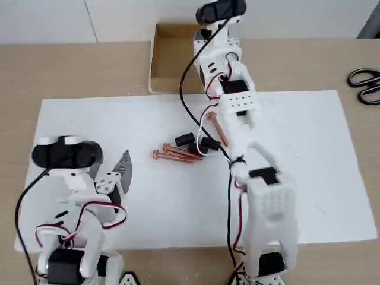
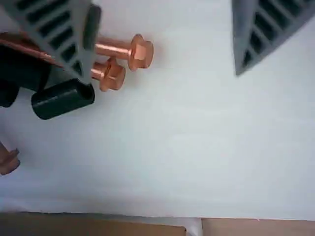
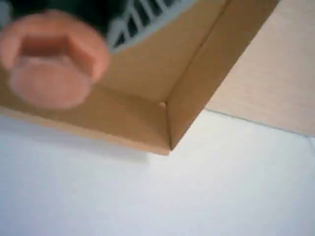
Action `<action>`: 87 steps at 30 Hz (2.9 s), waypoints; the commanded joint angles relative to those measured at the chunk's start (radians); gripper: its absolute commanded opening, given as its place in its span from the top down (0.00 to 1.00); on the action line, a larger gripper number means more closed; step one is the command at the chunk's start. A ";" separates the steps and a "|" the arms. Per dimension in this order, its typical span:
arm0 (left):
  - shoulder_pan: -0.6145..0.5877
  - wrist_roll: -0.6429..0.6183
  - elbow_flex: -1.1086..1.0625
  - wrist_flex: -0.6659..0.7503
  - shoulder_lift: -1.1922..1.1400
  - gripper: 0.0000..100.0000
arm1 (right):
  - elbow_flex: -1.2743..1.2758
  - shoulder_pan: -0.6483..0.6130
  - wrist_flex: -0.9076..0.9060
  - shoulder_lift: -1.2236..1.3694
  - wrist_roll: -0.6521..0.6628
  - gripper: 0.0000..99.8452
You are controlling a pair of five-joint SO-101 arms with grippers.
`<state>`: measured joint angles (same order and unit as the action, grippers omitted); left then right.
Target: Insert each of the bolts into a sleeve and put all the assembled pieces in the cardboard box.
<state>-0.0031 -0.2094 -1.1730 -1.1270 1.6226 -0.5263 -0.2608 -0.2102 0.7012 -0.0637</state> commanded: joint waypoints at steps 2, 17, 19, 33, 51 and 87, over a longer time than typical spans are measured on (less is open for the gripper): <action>-0.005 0.003 0.004 -0.002 0.014 0.82 | -0.264 0.005 0.031 0.153 0.008 1.00; -0.005 0.003 -0.031 0.000 0.018 0.82 | -0.508 0.002 0.022 0.424 0.011 0.89; -0.005 0.003 -0.031 0.000 0.018 0.82 | -0.506 0.002 0.022 0.432 0.011 0.88; -0.005 0.003 -0.031 0.000 0.018 0.82 | -0.539 0.010 0.019 0.427 0.012 0.81; -0.003 0.003 -0.033 0.000 0.018 0.82 | -1.154 0.117 -0.736 0.424 0.009 0.81; -0.003 -0.120 -0.125 0.006 0.020 0.82 | -0.381 0.018 -1.492 -0.321 0.014 0.82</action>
<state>-0.0031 -0.3230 -1.2835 -1.1285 1.6318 -1.1492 -0.2056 -1.7047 0.5754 -0.0637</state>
